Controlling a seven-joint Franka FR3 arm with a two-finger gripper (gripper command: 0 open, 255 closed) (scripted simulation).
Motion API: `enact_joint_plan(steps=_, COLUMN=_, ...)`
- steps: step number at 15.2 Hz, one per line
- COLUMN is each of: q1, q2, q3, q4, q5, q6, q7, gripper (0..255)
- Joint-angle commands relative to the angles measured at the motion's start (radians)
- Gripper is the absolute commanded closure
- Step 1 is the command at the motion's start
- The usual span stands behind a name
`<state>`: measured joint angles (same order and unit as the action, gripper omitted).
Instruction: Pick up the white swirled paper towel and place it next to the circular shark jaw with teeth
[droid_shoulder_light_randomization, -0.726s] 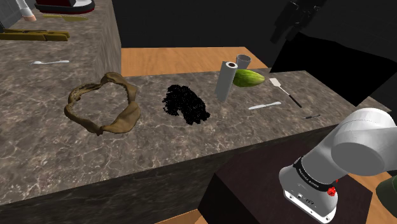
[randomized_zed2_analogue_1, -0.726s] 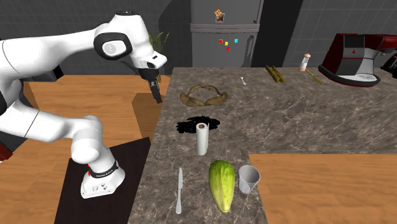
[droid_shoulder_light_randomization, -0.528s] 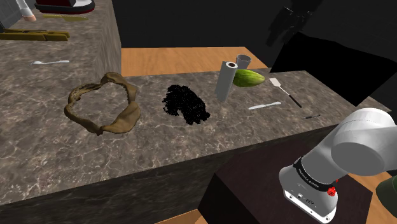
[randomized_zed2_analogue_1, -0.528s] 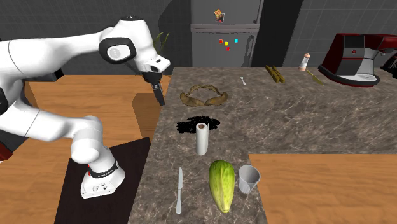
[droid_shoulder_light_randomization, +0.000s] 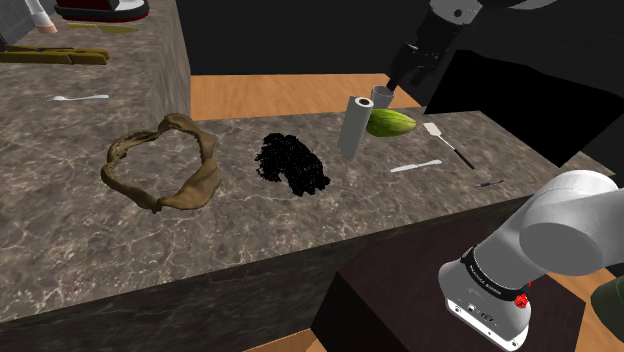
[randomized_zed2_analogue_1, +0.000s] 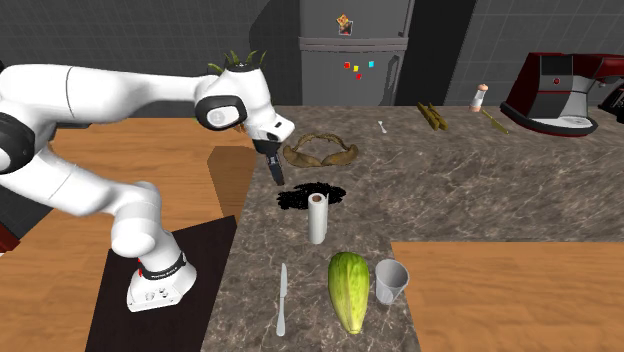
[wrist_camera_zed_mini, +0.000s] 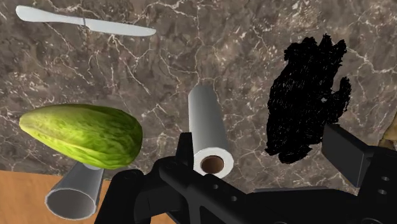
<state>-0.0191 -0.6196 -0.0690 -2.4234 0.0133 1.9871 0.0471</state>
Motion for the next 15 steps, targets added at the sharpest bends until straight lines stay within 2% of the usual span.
enact_joint_plan(steps=1, q1=-0.003, q2=0.062, q3=-0.015, q4=-0.004, q5=0.002, q6=0.075, q7=-0.011, gripper=0)
enact_joint_plan(steps=9, q1=-0.001, q2=0.331, q3=-0.065, q4=0.022, q5=0.041, q6=0.336, q7=-0.059, gripper=0)
enact_joint_plan(steps=15, q1=0.004, q2=0.387, q3=-0.068, q4=0.002, q5=0.055, q6=0.413, q7=-0.070, gripper=0)
